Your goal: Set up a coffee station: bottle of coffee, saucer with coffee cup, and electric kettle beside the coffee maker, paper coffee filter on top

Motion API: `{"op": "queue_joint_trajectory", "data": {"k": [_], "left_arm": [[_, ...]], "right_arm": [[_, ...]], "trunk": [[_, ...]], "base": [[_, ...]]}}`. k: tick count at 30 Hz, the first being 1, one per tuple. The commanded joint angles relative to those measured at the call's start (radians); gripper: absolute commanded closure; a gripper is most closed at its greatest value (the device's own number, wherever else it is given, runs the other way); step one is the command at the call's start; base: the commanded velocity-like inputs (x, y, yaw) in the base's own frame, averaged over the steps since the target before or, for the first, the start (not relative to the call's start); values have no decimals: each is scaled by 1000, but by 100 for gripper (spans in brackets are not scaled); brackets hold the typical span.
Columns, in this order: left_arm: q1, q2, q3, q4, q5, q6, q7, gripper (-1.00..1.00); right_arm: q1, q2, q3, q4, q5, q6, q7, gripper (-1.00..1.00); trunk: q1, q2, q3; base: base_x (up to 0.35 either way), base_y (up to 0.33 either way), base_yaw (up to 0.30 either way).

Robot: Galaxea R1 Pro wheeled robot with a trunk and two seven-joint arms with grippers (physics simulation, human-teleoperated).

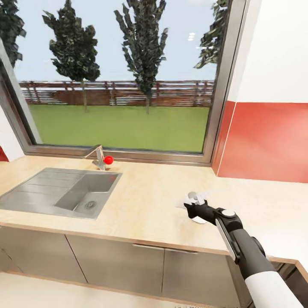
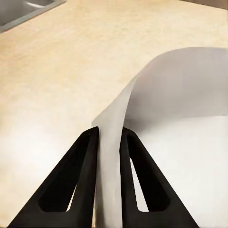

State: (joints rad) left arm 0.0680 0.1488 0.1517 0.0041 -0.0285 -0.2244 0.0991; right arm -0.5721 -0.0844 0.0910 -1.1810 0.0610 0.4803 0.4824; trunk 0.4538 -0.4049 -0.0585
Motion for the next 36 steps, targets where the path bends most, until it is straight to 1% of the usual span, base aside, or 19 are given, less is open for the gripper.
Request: {"op": "queue_joint_trajectory", "data": {"k": [1, 8, 11, 26, 36], "left_arm": [[-1, -1, 6, 1, -3, -4, 2, -100], [-2, -3, 8, -2, -1, -4, 3, -100], [-3, -3, 8, -3, 1, -5, 2, -100], [-4, -4, 10, -3, 1, -6, 3, -100], [-4, -10, 11, -5, 1, -6, 3, -100]], "right_arm": [[0, 0, 1, 0, 4, 4, 5, 100], [4, 0, 1, 1, 3, 3, 4, 100], [4, 0, 1, 1, 3, 3, 4, 100], [5, 0, 1, 2, 4, 3, 4, 100], [6, 0, 1, 3, 3, 3, 4, 100]], "trunk": [[0, -2, -1], [0, -2, 0], [0, -2, -1], [0, -2, -17], [0, -2, -28]], "base": [[-329, 137, 274], [-303, 181, 223], [-166, 264, 249], [-6, 304, 219], [90, 307, 213]]}}
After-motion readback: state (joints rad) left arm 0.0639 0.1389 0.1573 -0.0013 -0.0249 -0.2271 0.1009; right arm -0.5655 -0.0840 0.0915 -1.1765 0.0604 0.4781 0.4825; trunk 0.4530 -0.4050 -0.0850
